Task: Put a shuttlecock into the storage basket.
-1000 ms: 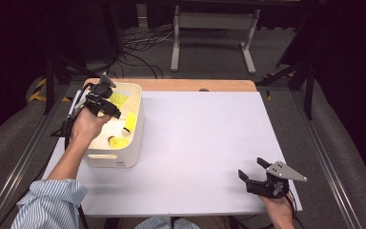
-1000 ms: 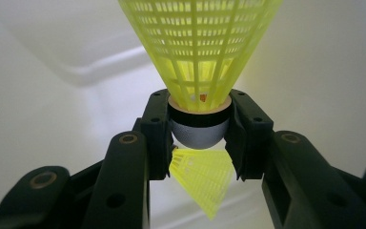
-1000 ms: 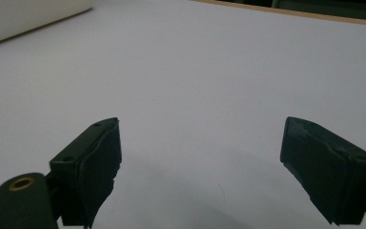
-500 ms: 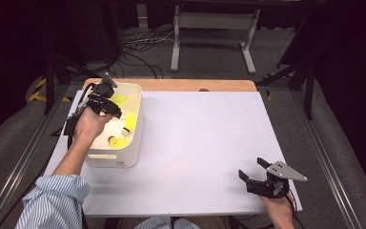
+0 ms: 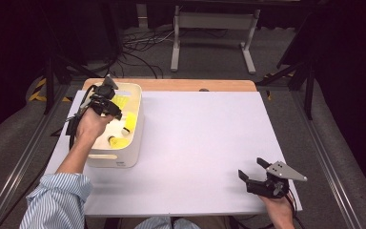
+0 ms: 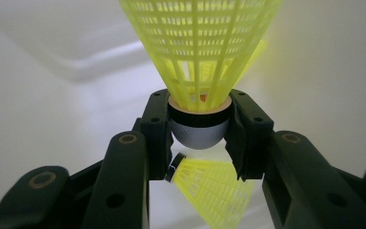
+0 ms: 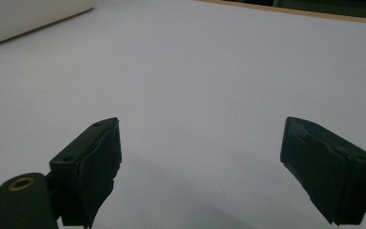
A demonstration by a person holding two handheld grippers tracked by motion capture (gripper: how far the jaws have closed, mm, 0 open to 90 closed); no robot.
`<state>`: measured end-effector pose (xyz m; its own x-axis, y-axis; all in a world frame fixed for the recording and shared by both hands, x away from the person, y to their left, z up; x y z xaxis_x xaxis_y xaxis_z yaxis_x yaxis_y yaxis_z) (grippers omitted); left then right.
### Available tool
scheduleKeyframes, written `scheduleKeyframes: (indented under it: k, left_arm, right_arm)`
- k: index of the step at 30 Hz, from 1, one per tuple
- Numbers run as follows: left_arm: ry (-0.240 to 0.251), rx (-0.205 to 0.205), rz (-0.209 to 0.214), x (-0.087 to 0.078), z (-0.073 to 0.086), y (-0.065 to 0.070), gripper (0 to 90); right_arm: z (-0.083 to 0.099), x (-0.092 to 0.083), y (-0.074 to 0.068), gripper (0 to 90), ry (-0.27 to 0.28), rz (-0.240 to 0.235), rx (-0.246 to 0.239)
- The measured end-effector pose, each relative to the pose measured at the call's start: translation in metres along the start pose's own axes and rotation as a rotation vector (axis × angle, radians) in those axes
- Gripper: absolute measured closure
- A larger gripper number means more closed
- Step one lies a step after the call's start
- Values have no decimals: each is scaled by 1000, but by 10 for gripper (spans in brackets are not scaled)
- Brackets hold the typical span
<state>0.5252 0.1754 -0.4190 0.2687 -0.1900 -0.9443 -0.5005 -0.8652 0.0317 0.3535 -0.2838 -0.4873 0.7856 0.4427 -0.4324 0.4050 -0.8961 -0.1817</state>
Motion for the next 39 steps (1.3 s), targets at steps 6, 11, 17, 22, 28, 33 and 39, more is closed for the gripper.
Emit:
scheduleKeyframes:
  k: [6,11,17,22,28,33,39]
  left_arm:
    - [-7,-5,1,3,0,-1,640]
    - [-16,-10,5,6,1,-2,631]
    - [-19,-26,-9,7,3,-5,522]
    - [-8,-19,-16,3,3,-4,459]
    - [-1,-4,-42,-1,4,-1,374]
    - [4,7,-45,-4,4,1,351]
    - [17,14,-57,-7,4,3,332]
  right_arm:
    - [0,0,0,141,-1,-1,-1]
    - [0,0,0,140,-3,-1,0]
    - [0,0,0,139,-3,-1,2]
    - [0,0,0,139,-3,-2,2]
    - [0,0,0,139,1,0,2]
    - [0,0,0,140,1,1,2]
    - [0,0,0,140,0,1,2]
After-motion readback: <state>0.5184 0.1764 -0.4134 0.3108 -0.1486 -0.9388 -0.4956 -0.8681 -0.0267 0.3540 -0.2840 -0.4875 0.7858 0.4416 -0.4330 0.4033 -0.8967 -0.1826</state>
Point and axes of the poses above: each handheld gripper's, and its own axes: x roughly forward along the jaws, z roughly out of its underside, y roughly to its right, the point moved 8 cm from there along x, roughly forward along the jaws, and after that the axes turned 12 degrees about x, right-handed, at the moved point
